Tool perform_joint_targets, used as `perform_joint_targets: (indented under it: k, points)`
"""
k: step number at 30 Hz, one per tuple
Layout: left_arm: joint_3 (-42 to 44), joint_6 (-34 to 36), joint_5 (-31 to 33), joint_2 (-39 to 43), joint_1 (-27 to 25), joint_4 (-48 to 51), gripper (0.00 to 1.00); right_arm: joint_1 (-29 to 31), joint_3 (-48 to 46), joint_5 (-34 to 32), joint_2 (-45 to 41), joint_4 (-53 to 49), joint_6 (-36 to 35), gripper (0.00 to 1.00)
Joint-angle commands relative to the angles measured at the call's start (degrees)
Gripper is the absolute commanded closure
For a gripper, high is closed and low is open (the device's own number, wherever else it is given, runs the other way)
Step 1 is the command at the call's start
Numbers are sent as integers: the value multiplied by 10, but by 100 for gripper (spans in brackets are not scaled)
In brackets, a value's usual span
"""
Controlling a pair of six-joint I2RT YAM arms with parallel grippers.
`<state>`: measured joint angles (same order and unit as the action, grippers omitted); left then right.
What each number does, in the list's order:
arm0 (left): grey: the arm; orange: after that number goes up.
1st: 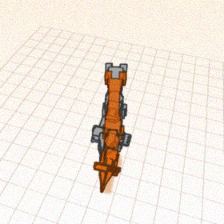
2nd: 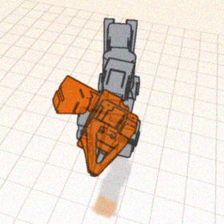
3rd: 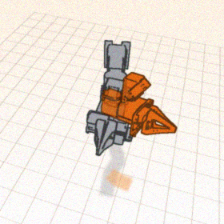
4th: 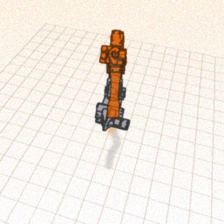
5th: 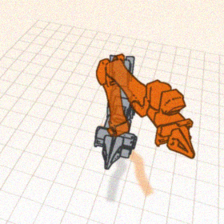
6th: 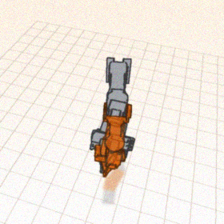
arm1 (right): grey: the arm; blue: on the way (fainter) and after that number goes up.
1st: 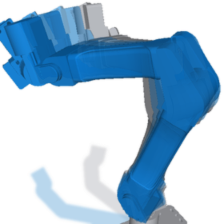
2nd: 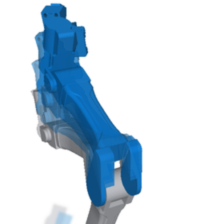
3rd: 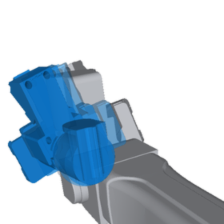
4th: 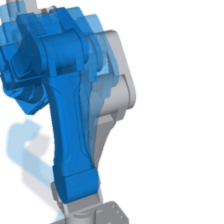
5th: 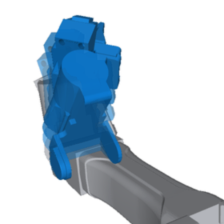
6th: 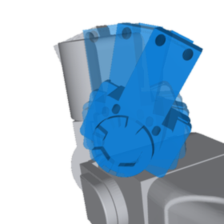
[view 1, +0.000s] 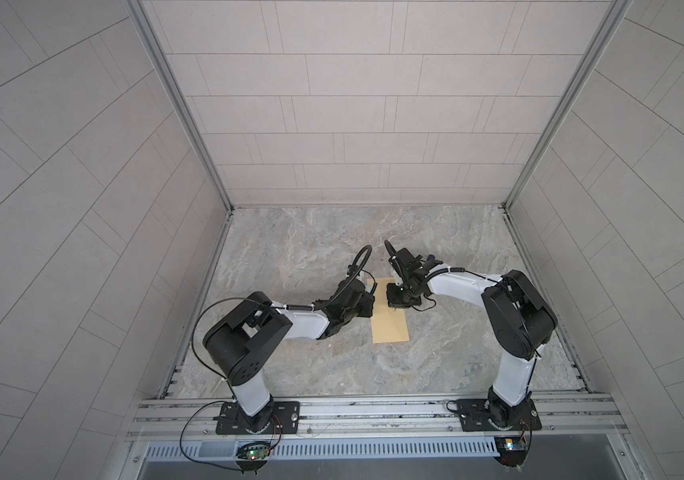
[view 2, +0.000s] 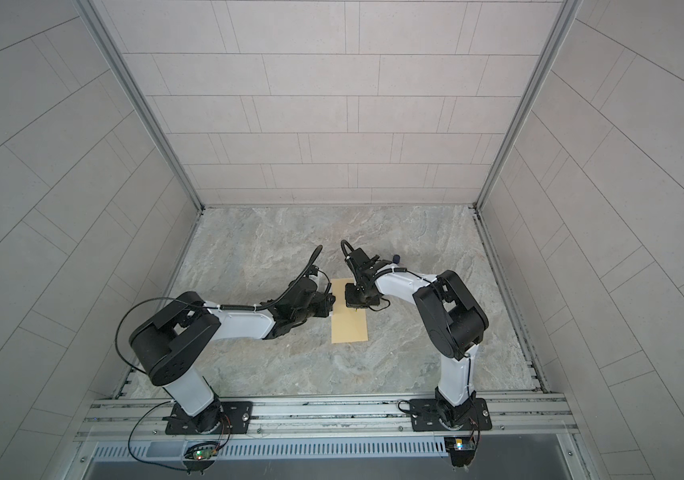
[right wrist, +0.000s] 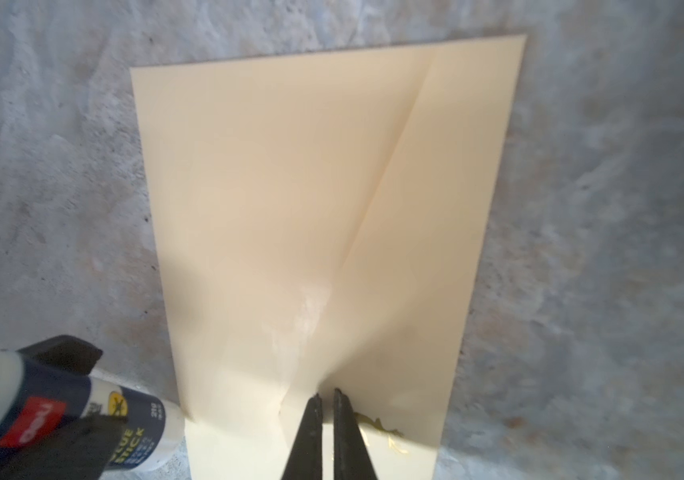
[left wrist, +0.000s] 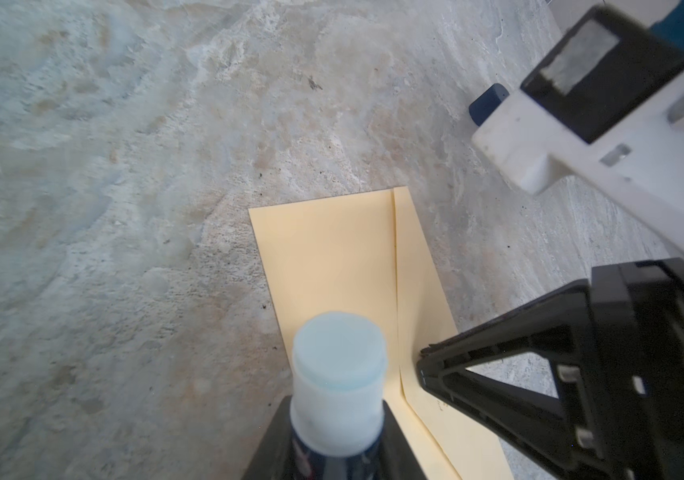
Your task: Place the letter into the envelope and seal it
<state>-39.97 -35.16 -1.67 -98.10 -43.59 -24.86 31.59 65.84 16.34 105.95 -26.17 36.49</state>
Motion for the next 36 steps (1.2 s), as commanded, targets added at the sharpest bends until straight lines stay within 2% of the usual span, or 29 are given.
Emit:
perform_joint_targets:
  k: [1,14,36]
  points:
    - [0,-2,1,-14,-3,16,100,11,-17,4,13,7,14,92]
    - [-7,-14,1,-29,-4,17,100,33,-27,6,17,6,14,93]
    - [-15,-21,19,-36,-5,35,100,34,-87,-4,-20,-5,7,97]
